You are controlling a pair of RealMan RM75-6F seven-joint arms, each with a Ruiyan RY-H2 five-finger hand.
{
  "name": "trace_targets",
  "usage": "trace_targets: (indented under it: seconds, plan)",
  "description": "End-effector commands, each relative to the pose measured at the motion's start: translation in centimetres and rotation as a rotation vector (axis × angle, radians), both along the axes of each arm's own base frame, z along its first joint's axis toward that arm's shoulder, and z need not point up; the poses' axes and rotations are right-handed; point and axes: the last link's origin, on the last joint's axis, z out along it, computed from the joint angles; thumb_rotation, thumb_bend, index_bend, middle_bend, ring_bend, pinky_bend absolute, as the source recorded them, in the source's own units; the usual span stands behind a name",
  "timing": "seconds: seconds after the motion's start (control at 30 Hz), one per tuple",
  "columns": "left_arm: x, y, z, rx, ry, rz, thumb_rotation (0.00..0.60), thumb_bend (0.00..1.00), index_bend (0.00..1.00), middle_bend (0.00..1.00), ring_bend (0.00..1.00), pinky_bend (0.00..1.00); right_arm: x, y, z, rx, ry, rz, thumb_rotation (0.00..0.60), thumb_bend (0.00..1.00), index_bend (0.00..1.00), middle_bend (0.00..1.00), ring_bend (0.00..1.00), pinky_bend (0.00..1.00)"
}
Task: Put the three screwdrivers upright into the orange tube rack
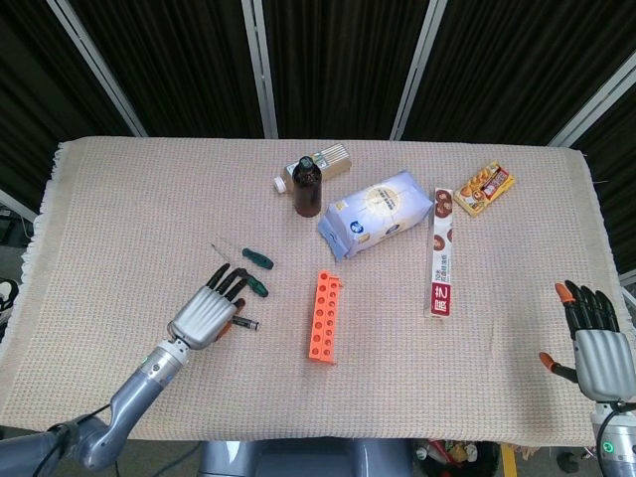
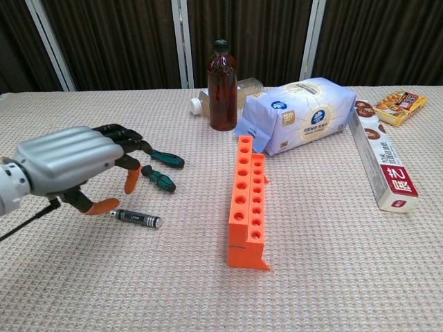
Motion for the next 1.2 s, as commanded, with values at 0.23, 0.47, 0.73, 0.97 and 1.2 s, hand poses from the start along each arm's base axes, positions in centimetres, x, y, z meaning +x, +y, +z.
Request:
trace_targets:
  seconds: [0.23,0.47,0.73,0.97,1.2]
  plan:
    - [2.4,0.3,-4.1,0.025,0.165,-0.118,0.600,0.30,0.43,0.06,0.00,0.00,-0.4,0.3,0.4,-0.010,0.004,-0.017,0.600,0.00,0.00,0.04,0.00,0.02]
    - [2.8,0.0,-5.4,0.040,0.221,-0.147,0.600,0.21,0.43,0.06,0.00,0.00,-0.8,0.7,0.7,-0.017,0.006,-0.036,0.600,0.00,0.00,0.04,0.00,0.02]
    - [3.1,-0.6,-6.2,0.035,0.209,-0.142,0.600,0.21,0.46,0.06,0.00,0.00,-1.2,1.0,1.0,-0.027,0.013,-0.049,0.600,0.00,0.00,0.04,0.00,0.02]
    - [3.3,-0.7,-6.3,0.038,0.210,-0.147,0.600,0.23,0.48,0.06,0.00,0.00,-1.4,1.2,1.2,-0.034,0.013,-0.059,0.600,0.00,0.00,0.04,0.00,0.02]
    - [3.3,-0.5,-6.2,0.034,0.230,-0.152,0.600,0.29,0.49,0.06,0.00,0.00,-1.6,1.3,1.2,-0.037,0.012,-0.070,0.600,0.00,0.00,0.04,0.00,0.02]
